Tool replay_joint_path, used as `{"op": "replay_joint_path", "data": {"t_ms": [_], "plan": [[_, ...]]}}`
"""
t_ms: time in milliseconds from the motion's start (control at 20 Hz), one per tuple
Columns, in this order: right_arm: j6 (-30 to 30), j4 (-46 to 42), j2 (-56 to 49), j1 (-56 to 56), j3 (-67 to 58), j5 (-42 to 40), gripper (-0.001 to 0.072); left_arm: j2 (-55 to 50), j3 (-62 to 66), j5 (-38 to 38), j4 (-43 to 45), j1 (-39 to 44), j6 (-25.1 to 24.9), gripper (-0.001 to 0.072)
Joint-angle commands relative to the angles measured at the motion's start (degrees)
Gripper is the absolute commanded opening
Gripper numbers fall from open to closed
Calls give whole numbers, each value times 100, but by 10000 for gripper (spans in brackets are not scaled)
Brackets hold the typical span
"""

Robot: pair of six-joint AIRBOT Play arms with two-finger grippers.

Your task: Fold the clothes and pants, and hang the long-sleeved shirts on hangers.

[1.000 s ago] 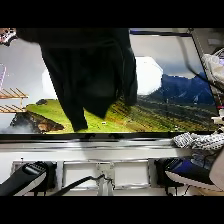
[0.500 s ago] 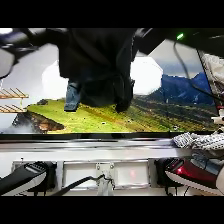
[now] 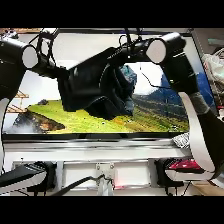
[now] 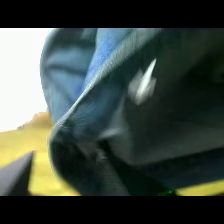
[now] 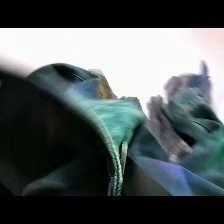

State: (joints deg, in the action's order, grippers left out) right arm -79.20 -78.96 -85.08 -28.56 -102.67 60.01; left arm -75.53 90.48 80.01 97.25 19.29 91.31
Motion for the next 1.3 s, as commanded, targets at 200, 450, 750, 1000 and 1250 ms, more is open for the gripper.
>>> {"op": "replay_joint_path", "data": {"t_ms": [200, 450, 750, 1000, 1250], "plan": [[417, 1224, -184, 17, 31, -649, 46, 245, -17, 420, 1777, -1023, 31, 515], [868, 1220, -186, 20, 31, -426, 46, 243, -514, -57, 1609, -3593, 634, 360], [977, 1222, -212, 20, 42, -411, 46, -92, -586, -1779, 1624, -5499, -391, 362], [966, 1235, -212, 20, 44, -417, 47, -938, -586, -2588, 1204, -5910, -393, 361], [966, 1132, -212, 20, 44, -192, 47, -1681, -586, -2903, 1161, -5755, -393, 361]]}}
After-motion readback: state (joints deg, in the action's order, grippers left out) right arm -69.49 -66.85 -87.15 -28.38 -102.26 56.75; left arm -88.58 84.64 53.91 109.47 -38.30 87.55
